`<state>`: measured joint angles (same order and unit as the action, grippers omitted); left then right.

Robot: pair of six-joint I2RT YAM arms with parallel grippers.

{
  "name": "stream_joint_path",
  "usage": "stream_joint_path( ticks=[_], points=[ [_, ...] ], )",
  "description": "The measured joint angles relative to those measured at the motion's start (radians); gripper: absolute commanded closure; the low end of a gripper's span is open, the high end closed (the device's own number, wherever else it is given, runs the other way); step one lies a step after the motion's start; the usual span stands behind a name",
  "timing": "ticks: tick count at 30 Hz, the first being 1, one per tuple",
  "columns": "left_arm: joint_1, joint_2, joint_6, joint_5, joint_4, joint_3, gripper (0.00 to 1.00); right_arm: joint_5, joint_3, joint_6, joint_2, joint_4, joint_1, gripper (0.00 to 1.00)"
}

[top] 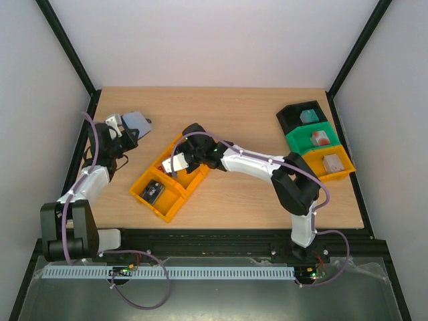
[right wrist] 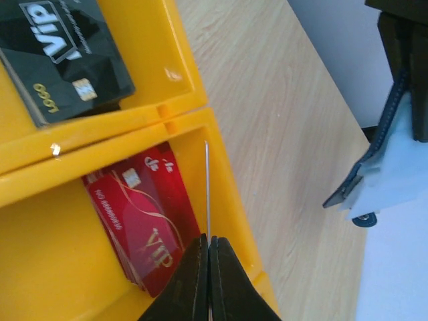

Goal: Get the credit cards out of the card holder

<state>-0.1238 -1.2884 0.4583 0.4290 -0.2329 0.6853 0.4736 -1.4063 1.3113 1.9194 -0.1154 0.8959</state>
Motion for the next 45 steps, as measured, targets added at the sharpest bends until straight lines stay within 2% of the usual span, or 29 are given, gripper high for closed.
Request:
stream_joint_path(
  ticks=[20,21,25,30,34,39,45],
  points=[
    [-0.001,0.003,-0.007,-0.003,-0.009,-0.013,0.98,-0.017,-0.024,0.032,0.15,0.086,-0.006,0.99],
    [-0.001,0.003,-0.007,-0.004,-0.009,-0.013,0.98,-0.017,-0.024,0.032,0.153,0.088,-0.006,0.97],
    [-0.001,0.003,-0.007,-0.004,-0.009,-0.013,0.98,-0.024,-0.023,0.031,0.153,0.106,-0.006,0.69],
    [-0.001,0.003,-0.009,-0.004,-0.009,-0.013,0.98,-0.03,-0.02,0.043,0.151,0.1,-0.006,0.55],
    [-0.001,0.003,-0.011,-0.004,-0.008,-0.013,0.98,-0.041,-0.016,0.042,0.131,0.09,-0.006,0.48],
    [-0.001,0.003,-0.011,-0.004,-0.003,-0.013,0.98,-0.06,-0.015,0.031,0.079,0.074,-0.009,0.47],
    [-0.002,0.024,-0.011,-0.003,0.031,-0.013,0.98,-0.035,0.021,-0.159,-0.017,0.126,-0.024,0.47]
  ],
)
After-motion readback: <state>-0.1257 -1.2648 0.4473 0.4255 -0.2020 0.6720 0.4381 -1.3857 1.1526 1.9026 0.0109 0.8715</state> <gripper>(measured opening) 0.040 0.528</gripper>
